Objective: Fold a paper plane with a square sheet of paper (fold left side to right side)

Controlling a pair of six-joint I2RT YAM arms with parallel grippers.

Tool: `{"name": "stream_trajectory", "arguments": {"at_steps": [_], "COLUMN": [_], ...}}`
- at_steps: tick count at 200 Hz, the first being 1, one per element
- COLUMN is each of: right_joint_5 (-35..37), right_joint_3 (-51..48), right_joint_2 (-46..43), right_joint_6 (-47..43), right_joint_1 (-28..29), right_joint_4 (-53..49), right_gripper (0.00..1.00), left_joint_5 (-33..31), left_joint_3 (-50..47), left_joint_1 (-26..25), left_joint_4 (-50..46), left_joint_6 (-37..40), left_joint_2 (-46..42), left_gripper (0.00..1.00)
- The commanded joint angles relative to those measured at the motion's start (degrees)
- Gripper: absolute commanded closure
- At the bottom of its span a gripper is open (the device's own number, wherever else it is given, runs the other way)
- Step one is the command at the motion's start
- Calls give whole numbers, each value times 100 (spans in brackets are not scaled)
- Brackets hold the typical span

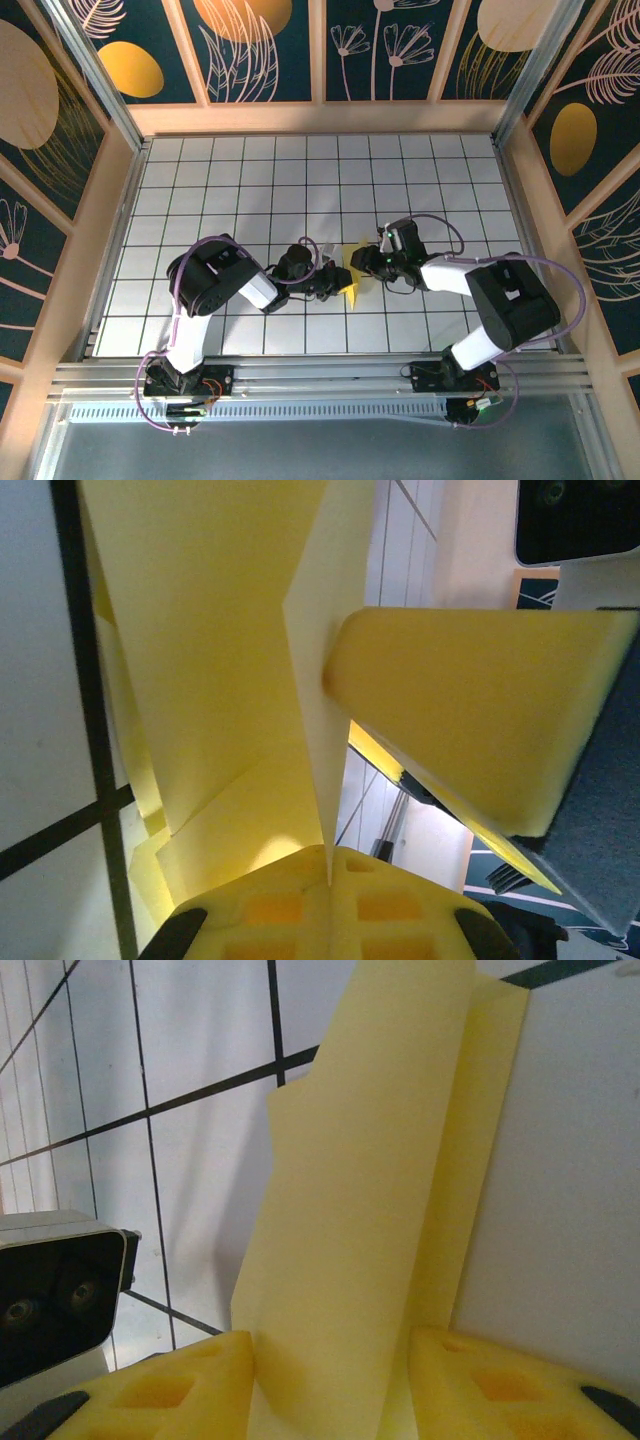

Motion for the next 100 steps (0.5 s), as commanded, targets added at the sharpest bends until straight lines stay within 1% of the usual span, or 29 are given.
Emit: {"name": "stream_trajectory", "arguments": {"at_steps": [1, 64, 100], "right_joint_5": [169, 251, 271], "right_joint_3": [165, 183, 193], "right_joint_2": [165, 442, 446], "right_joint_6": [-25, -49, -65], "right_joint_1": [80, 121, 144], "right_joint_4": [-106, -220, -254], "right_gripper": [57, 58, 58], "left_joint_5": [46, -41, -140], "left_joint_3": [-80, -288, -328], "left_joint_1": [42, 75, 218], "left_joint_4": [365, 373, -64], "left_joint_6": [-102, -16, 228], "left_joint_2": [135, -58, -298], "left_gripper": [94, 79, 72]}}
